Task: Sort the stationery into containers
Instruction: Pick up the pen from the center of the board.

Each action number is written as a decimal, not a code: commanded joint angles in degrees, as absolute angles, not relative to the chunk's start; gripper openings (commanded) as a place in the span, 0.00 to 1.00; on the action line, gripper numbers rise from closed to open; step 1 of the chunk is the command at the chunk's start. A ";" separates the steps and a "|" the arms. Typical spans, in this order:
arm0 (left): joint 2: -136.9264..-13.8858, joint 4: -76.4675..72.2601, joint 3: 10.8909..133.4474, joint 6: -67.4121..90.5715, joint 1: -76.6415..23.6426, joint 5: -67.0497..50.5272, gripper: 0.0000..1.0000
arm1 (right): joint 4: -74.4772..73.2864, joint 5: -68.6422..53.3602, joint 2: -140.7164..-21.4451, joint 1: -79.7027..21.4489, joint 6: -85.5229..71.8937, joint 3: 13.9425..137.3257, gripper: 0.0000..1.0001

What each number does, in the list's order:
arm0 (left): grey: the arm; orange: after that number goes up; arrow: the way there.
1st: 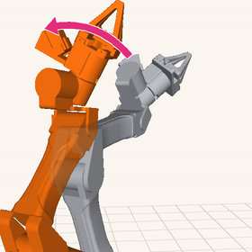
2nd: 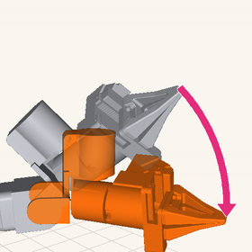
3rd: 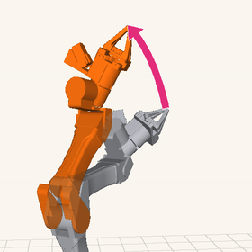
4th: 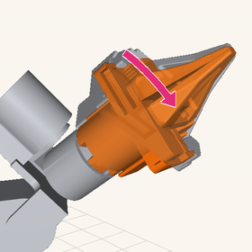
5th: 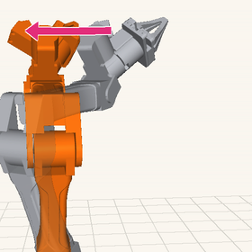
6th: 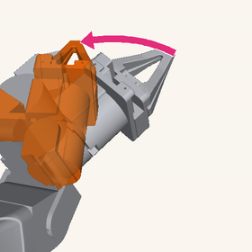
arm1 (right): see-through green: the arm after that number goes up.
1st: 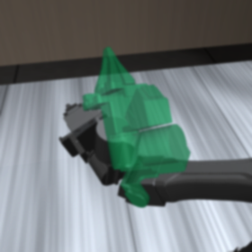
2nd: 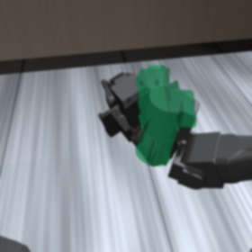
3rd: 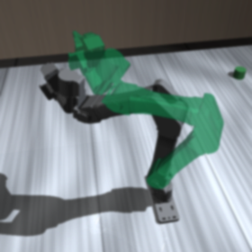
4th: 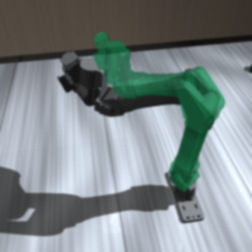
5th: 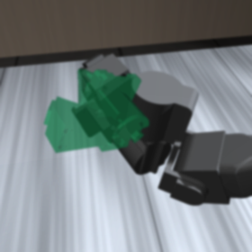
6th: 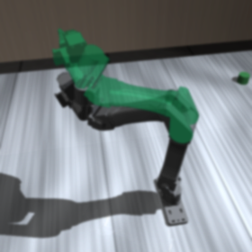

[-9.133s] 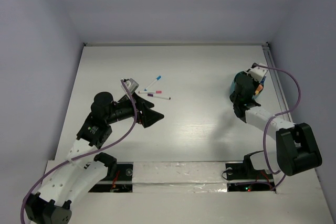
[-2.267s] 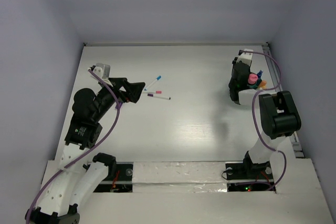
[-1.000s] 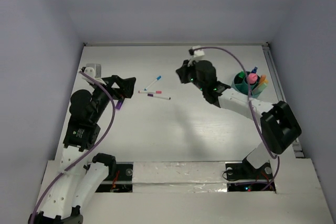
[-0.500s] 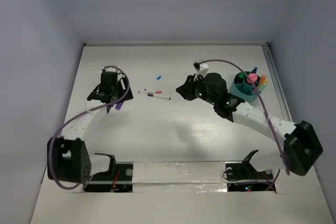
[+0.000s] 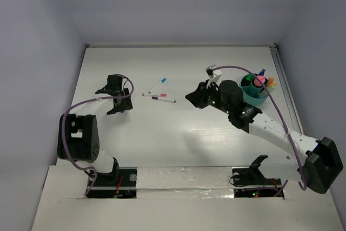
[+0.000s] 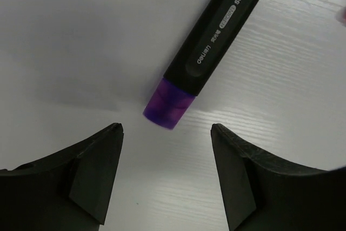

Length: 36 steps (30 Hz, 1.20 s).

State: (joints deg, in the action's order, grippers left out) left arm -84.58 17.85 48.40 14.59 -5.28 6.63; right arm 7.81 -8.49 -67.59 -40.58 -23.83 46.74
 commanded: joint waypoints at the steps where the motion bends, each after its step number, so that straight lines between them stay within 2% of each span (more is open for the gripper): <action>1: -87.35 17.84 52.20 12.22 -4.66 5.89 0.63 | 8.79 -10.37 -65.74 -40.87 -24.17 46.50 0.24; 5: -91.14 17.49 53.79 11.51 -4.66 5.72 0.56 | 8.70 -9.93 -64.95 -40.87 -24.08 46.14 0.24; 8: -92.72 17.31 54.49 10.99 -4.66 5.71 0.46 | 9.05 -9.58 -64.69 -40.87 -24.17 45.88 0.24; 9: -92.72 17.23 54.49 10.90 -4.66 5.02 0.38 | 8.88 -9.58 -64.86 -40.87 -24.08 45.88 0.24; 12: -94.04 17.14 54.67 10.72 -4.66 3.87 0.26 | 8.96 -9.14 -65.56 -40.87 -24.17 45.97 0.26; 14: -93.69 17.14 54.58 10.72 -4.66 2.99 0.19 | 8.88 -8.79 -66.18 -40.87 -24.26 45.97 0.32; 15: -93.08 17.14 54.58 10.72 -4.66 2.99 0.14 | 8.96 -8.79 -66.36 -40.87 -24.34 46.05 0.41; 19: -90.45 17.31 54.41 10.99 -4.66 2.72 0.01 | 9.14 -10.54 -68.37 -40.87 -24.78 46.76 0.61; 21: -87.04 16.96 53.79 11.42 -4.66 1.76 0.00 | 9.23 -12.55 -69.78 -40.87 -25.40 47.54 0.71; 23: -83.86 16.35 53.09 11.69 -4.66 0.88 0.00 | 9.40 -13.88 -70.40 -40.87 -26.10 47.99 0.77; 24: -80.37 16.00 52.39 12.04 -4.66 -0.08 0.00 | 10.01 -14.93 -70.84 -40.87 -27.06 48.25 0.84; 31: -64.00 10.99 48.52 14.50 -9.48 -10.45 0.00 | 13.01 -16.96 -71.89 -40.87 -31.81 50.70 0.99; 36: -57.66 9.32 46.85 14.59 -17.21 -11.51 0.00 | 14.94 -18.54 -75.05 -40.87 -34.45 55.10 1.00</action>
